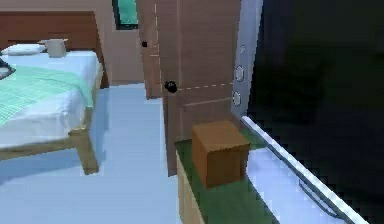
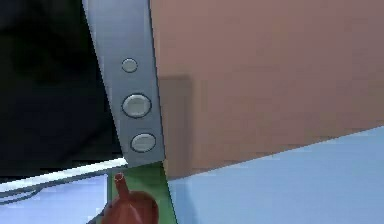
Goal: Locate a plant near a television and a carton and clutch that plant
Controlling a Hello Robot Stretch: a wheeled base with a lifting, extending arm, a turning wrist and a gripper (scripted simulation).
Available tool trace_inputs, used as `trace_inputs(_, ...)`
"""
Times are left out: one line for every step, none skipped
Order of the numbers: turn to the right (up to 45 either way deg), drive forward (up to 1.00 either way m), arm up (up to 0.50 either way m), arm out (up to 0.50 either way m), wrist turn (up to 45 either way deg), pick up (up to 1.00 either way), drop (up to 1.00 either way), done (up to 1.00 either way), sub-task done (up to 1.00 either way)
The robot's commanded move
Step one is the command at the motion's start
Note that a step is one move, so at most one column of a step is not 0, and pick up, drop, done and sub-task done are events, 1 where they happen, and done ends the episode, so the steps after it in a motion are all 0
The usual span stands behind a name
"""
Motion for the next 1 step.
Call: trace_inputs(-33.0, 0.00, 0.00, 0.00, 0.0, 0.00, 0.00, 0.00, 0.00)
